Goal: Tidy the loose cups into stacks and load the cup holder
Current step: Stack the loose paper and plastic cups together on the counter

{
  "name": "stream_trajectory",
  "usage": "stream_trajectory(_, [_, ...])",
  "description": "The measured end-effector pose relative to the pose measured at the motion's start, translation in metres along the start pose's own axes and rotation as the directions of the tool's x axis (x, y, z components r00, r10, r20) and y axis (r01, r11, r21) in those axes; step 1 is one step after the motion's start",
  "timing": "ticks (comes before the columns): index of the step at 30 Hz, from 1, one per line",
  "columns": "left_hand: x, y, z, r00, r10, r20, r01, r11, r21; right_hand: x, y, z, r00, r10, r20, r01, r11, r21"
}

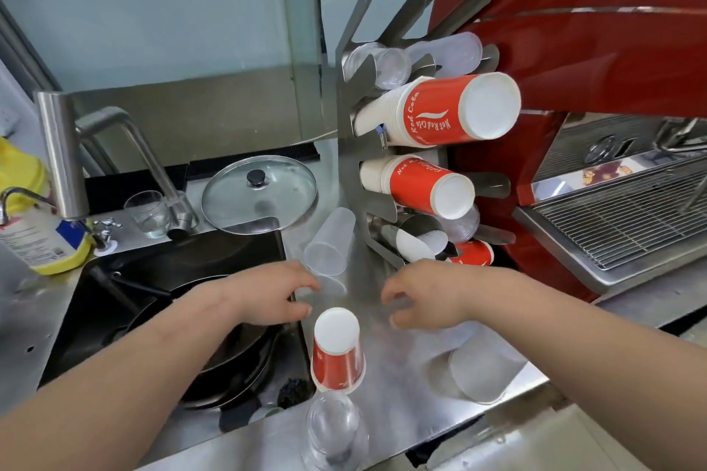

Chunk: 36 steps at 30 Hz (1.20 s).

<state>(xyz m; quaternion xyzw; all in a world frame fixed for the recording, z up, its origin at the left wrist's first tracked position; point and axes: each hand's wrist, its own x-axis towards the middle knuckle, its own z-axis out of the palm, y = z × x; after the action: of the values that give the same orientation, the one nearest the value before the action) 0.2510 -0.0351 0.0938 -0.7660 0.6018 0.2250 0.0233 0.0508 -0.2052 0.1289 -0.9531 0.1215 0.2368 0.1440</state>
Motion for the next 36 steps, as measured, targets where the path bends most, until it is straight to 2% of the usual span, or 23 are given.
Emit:
stream_trajectory(5, [0.025, 0.05, -0.046, 0.996, 0.082, -0.042, -0.081, 0.996, 0.036, -0.024, 0.04, -0.025, 0.984, 0.176, 0.004, -0.176, 0.984, 0.021])
stream_trajectory(11, [0.059, 0.112, -0.031, 0.972, 0.236, 0.02, -0.236, 0.97, 0.056, -0.045, 0.084, -0.016, 0.953, 0.3, -0.048, -0.297, 0.953, 0.054])
stream_trajectory(17, [0.083, 0.148, -0.001, 0.948, 0.318, 0.027, -0.319, 0.947, 0.034, -0.047, 0.113, 0.017, 0.939, 0.306, -0.157, -0.274, 0.942, 0.196])
stream_trajectory(25, [0.117, 0.171, 0.028, 0.968, 0.25, -0.023, -0.248, 0.965, 0.082, -0.028, 0.144, 0.057, 0.906, 0.258, -0.336, -0.158, 0.942, 0.297])
stream_trajectory(31, [0.137, 0.178, 0.042, 0.977, 0.213, -0.029, -0.206, 0.966, 0.157, -0.007, 0.16, 0.067, 0.895, 0.223, -0.387, -0.095, 0.942, 0.322])
stream_trajectory(36, [0.144, 0.18, 0.046, 0.987, 0.162, -0.024, -0.155, 0.972, 0.176, 0.014, 0.17, 0.066, 0.912, 0.222, -0.344, -0.106, 0.94, 0.326])
